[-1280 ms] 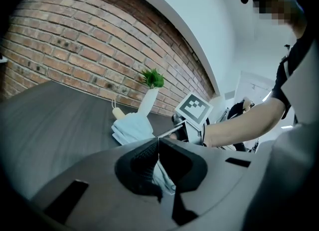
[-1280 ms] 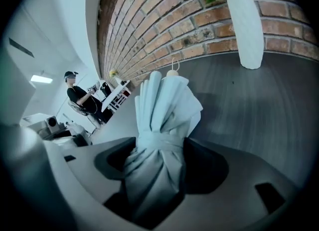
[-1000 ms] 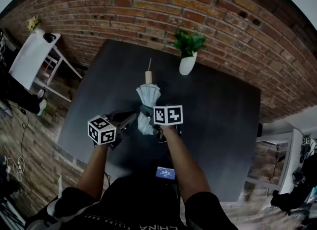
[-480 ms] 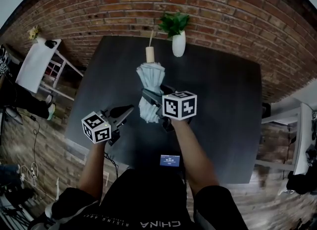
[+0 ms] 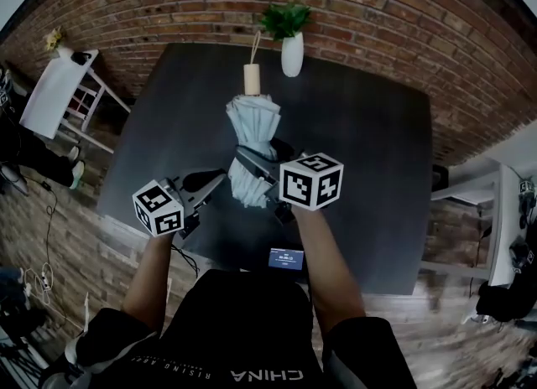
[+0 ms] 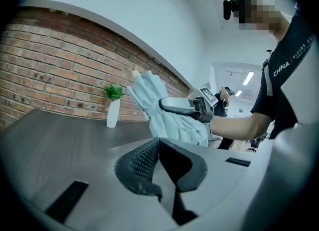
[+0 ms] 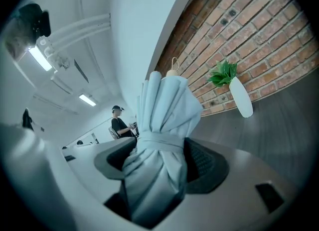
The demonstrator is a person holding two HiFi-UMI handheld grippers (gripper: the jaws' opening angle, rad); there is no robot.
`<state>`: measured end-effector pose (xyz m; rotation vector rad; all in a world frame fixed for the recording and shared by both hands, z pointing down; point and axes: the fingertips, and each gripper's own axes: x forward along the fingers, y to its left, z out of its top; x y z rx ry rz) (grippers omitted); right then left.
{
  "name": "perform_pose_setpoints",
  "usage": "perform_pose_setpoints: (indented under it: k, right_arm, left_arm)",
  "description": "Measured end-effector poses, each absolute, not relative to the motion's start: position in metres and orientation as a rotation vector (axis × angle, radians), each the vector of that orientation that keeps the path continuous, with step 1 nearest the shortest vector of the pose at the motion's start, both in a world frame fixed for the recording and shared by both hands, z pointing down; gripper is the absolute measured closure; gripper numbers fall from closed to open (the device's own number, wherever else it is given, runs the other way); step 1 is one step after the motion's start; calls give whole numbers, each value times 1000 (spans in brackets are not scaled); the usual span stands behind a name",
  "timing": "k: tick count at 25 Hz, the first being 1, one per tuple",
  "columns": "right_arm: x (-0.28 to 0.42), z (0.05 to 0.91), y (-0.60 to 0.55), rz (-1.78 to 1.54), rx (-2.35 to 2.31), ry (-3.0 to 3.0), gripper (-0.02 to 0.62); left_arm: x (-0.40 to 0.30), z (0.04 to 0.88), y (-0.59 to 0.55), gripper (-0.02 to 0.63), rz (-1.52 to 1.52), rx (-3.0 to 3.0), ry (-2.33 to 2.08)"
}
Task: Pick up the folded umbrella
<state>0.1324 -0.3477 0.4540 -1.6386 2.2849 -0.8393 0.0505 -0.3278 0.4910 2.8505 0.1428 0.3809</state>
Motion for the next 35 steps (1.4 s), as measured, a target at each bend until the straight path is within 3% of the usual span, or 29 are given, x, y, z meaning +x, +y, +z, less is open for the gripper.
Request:
perform_pose_setpoints:
  k: [9, 35]
  right_arm:
    - [121, 428, -305, -674, -1651, 2289, 288]
    - [116, 438, -296, -698, -1622, 2284, 288]
  left_arm:
    - [37, 486, -319, 603, 291, 2872, 96]
    - [50, 480, -300, 603, 256, 2891, 175]
